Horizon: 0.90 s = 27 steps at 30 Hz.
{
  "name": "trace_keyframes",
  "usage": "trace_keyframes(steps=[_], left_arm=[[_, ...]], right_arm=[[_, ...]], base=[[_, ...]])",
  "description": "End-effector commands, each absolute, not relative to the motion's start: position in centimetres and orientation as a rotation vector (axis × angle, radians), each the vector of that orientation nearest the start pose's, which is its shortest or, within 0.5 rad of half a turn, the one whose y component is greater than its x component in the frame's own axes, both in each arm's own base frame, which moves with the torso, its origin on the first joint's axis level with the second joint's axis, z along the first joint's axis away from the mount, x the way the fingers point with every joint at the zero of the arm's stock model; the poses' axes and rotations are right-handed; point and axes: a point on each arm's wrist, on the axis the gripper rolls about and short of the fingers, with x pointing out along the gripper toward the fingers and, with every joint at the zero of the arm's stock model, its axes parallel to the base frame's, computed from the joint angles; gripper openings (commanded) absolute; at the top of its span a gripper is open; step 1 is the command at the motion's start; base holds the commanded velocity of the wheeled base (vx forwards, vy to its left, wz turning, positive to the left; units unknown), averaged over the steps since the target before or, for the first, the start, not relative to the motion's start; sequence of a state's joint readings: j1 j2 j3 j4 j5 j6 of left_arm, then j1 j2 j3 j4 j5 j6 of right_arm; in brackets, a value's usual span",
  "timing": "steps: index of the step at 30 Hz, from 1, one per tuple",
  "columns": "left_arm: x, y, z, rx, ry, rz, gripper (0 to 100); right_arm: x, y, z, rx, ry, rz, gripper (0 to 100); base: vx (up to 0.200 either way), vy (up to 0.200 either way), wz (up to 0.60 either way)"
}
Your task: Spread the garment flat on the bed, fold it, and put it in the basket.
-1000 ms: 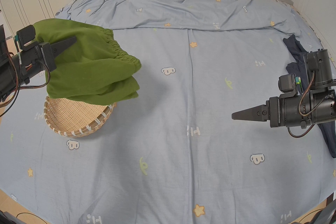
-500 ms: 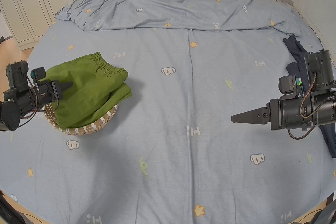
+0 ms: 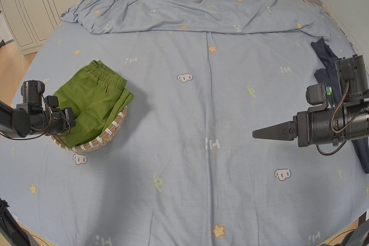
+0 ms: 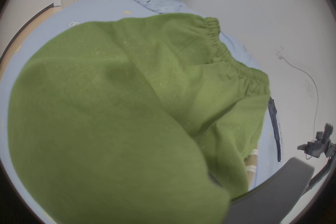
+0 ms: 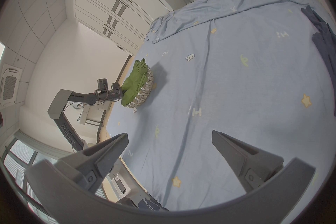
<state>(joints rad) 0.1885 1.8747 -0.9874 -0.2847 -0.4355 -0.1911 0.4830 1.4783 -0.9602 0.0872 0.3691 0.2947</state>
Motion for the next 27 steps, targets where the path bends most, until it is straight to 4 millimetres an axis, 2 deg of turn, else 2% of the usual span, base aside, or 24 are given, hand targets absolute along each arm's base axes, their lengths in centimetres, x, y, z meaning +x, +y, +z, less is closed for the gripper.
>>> trace_keyframes(steps=[1,5,6,7,8,9,11,12,14,15,17,20,27], left_arm=[[35.5,5.4,12.1,-0.383,0.651,-0.160,0],[35.1,4.9,12.5,-0.378,0.651,-0.167,0],[34.9,4.8,12.9,-0.374,0.640,-0.168,100],[34.3,4.7,13.8,-0.369,0.623,-0.171,100],[34.3,4.7,13.8,-0.369,0.623,-0.171,100],[33.4,4.3,15.2,-0.361,0.601,-0.181,100],[32.8,3.9,16.2,-0.354,0.586,-0.192,100],[31.8,3.7,17.5,-0.347,0.570,-0.197,100],[31.8,3.7,17.5,-0.347,0.570,-0.197,100],[30.0,3.3,19.3,-0.336,0.557,-0.203,100],[28.8,2.6,20.6,-0.328,0.553,-0.219,100],[27.5,2.3,21.6,-0.317,0.565,-0.198,100],[25.7,2.3,22.3,-0.231,0.579,-0.118,100]], right_arm=[[21.2,12.1,22.1,0.232,0.738,0.728,100],[21.3,12.1,22.0,0.232,0.739,0.727,100],[21.3,12.1,22.0,0.232,0.739,0.727,100],[21.3,12.1,22.0,0.232,0.741,0.727,100],[21.3,12.1,22.0,0.232,0.741,0.727,100],[21.3,12.1,22.0,0.232,0.739,0.727,100],[21.3,12.1,22.0,0.232,0.739,0.727,100],[21.3,12.1,22.0,0.232,0.739,0.727,100],[21.3,12.1,22.0,0.232,0.739,0.727,100],[21.2,12.1,22.0,0.232,0.738,0.728,100],[21.2,12.1,22.0,0.232,0.738,0.728,100],[21.1,12.0,22.2,0.233,0.732,0.729,100],[20.9,11.9,22.3,0.233,0.727,0.732,100]], base=[[0.000,0.000,0.00],[0.000,0.000,0.00],[0.000,0.000,0.00],[0.000,0.000,0.00],[0.000,0.000,0.00],[0.000,0.000,0.00],[0.000,0.000,0.00],[0.000,0.000,0.00],[0.000,0.000,0.00],[0.000,0.000,0.00],[0.000,0.000,0.00],[0.000,0.000,0.00],[0.000,0.000,0.00]])
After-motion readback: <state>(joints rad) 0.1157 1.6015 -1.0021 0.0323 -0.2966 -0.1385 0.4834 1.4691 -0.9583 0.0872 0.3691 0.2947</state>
